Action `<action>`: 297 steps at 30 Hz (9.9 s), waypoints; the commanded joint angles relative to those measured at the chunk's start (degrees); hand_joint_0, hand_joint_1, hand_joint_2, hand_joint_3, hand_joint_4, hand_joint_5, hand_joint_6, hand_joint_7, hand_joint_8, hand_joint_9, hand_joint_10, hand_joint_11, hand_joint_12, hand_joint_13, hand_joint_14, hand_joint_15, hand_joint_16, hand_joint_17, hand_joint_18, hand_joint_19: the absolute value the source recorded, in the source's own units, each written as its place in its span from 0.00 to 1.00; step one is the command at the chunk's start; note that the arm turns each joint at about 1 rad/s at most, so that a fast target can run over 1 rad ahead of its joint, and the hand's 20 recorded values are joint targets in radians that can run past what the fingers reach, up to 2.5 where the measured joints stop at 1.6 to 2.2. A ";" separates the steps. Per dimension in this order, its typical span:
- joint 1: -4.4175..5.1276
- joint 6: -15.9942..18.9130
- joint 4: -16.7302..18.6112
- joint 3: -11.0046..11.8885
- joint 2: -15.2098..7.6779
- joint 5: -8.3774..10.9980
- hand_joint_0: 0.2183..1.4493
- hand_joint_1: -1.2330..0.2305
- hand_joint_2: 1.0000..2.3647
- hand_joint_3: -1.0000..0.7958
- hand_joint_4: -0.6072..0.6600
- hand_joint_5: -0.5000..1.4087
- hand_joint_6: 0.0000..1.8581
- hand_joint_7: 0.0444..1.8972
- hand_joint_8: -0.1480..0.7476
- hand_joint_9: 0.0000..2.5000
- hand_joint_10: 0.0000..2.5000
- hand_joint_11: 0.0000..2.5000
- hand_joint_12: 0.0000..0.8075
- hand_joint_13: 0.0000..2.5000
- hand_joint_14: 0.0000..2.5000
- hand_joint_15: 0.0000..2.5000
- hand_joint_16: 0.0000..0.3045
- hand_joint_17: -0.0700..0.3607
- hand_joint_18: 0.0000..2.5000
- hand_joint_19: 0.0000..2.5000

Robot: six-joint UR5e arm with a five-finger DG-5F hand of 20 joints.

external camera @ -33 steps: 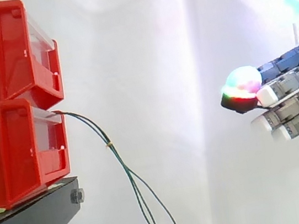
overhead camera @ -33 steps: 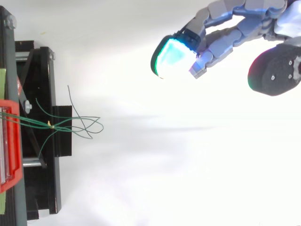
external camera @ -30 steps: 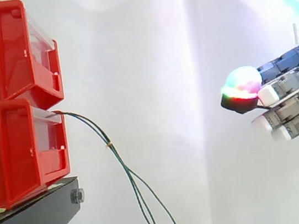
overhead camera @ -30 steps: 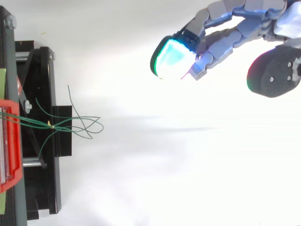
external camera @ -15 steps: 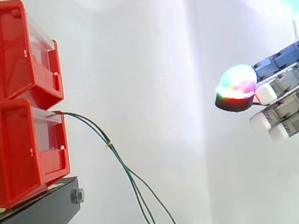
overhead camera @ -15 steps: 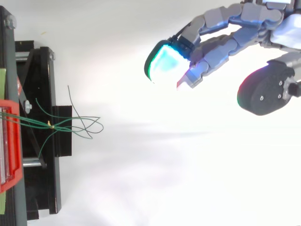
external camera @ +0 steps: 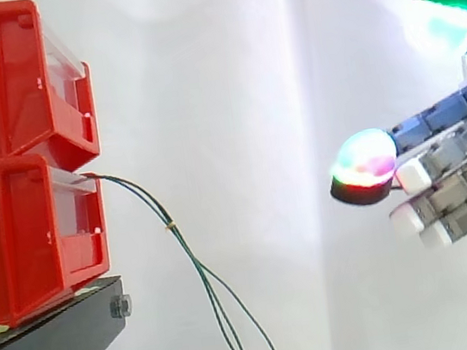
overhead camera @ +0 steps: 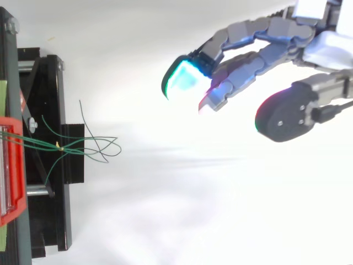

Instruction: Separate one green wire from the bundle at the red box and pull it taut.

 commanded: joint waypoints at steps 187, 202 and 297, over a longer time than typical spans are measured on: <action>4.88 7.44 -8.11 29.80 -22.09 8.19 0.41 0.20 0.00 0.30 0.49 0.17 0.50 0.48 0.40 0.38 0.01 0.24 0.41 0.28 0.01 0.17 0.15 0.40 0.23 0.15; 5.05 8.23 -9.60 29.80 -22.01 8.19 0.29 0.40 0.00 0.28 0.55 0.18 0.48 0.50 0.42 0.43 0.01 0.25 0.42 0.30 0.01 0.18 0.15 0.40 0.24 0.18; 5.31 11.75 -26.21 35.69 -21.74 7.92 0.29 0.33 0.01 0.47 0.51 0.19 0.49 0.55 0.43 0.46 0.01 0.28 0.45 0.35 0.01 0.21 0.17 0.44 0.30 0.21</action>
